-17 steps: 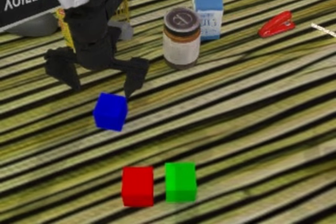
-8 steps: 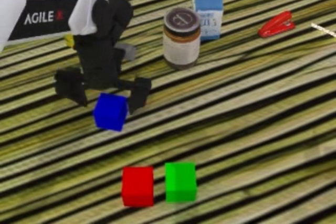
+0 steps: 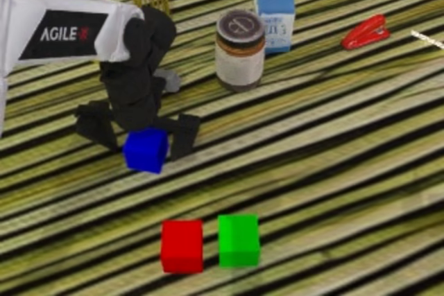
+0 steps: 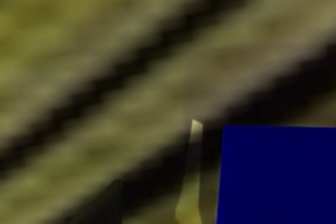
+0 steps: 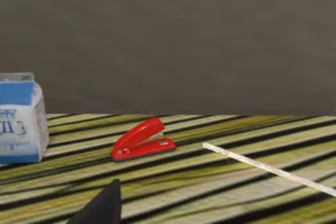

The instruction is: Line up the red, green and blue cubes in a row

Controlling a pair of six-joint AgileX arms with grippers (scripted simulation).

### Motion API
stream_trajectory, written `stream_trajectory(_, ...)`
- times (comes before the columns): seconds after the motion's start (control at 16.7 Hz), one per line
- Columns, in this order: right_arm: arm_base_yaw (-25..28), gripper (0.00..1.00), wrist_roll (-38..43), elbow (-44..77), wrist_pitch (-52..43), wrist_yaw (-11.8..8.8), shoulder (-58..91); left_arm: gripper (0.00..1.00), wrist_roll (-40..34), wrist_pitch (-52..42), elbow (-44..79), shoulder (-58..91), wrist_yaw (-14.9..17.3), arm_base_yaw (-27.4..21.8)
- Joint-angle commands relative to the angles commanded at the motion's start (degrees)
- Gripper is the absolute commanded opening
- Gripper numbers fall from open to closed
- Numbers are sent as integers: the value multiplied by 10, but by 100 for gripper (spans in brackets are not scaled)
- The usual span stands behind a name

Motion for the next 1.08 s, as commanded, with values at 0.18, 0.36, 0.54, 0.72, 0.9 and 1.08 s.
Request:
stream_trajectory(0.18, 0, 100, 0, 0, 0, 0, 0, 70, 0, 0, 0, 0, 0, 0)
stream_trajectory(0.36, 0, 100, 0, 0, 0, 0, 0, 47, 0, 0, 0, 0, 0, 0)
stream_trajectory(0.54, 0, 100, 0, 0, 0, 0, 0, 25, 0, 0, 0, 0, 0, 0)
stream_trajectory(0.72, 0, 100, 0, 0, 0, 0, 0, 2, 0, 0, 0, 0, 0, 0)
stream_trajectory(0.9, 0, 100, 0, 0, 0, 0, 0, 0, 0, 0, 0, 0, 0, 0)
stream_trajectory(1.08, 0, 100, 0, 0, 0, 0, 0, 0, 0, 0, 0, 0, 0, 0)
